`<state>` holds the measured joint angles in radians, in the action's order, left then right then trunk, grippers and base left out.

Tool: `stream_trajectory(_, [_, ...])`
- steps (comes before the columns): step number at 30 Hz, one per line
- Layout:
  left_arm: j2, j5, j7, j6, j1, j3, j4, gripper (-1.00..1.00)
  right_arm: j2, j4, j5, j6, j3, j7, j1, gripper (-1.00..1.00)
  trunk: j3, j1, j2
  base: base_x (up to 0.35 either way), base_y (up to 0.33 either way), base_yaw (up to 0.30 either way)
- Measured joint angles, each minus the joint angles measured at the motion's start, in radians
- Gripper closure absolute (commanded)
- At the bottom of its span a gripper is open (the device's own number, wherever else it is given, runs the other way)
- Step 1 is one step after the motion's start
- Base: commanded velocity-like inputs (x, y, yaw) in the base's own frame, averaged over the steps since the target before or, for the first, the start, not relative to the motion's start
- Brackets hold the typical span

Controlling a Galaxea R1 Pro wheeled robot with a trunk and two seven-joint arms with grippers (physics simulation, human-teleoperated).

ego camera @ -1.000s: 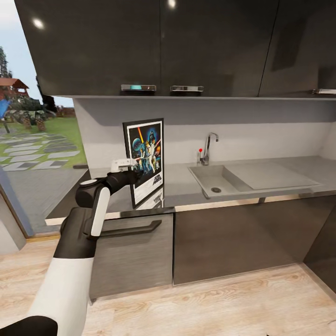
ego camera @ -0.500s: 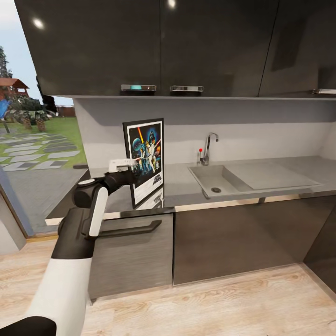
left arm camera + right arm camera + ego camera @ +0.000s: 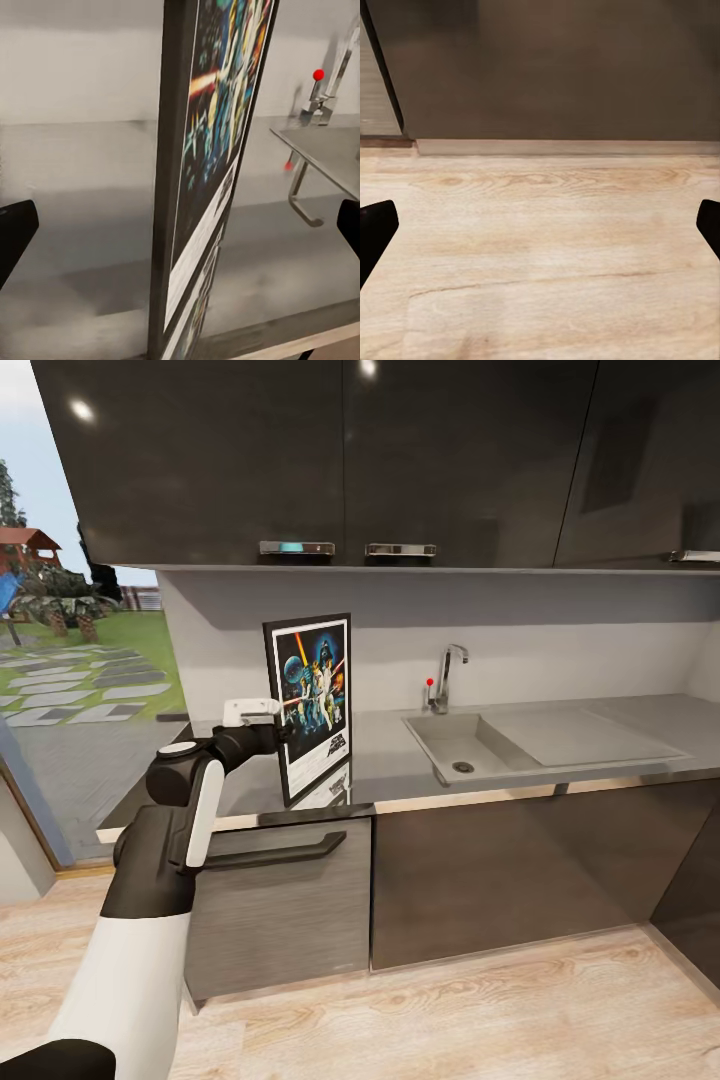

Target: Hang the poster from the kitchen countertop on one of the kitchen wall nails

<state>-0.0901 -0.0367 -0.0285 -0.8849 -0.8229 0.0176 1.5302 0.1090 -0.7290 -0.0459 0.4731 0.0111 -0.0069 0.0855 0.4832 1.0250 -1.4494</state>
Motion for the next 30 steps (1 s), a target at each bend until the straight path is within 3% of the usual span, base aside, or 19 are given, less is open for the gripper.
stream_trajectory(30, [0.000,0.000,0.000,0.000,0.000,0.000,-0.004,-1.00,0.000,0.000,0.000,0.000,0.000,0.000,0.000,-1.00,0.000,0.000,0.000,0.058,-0.005,0.000])
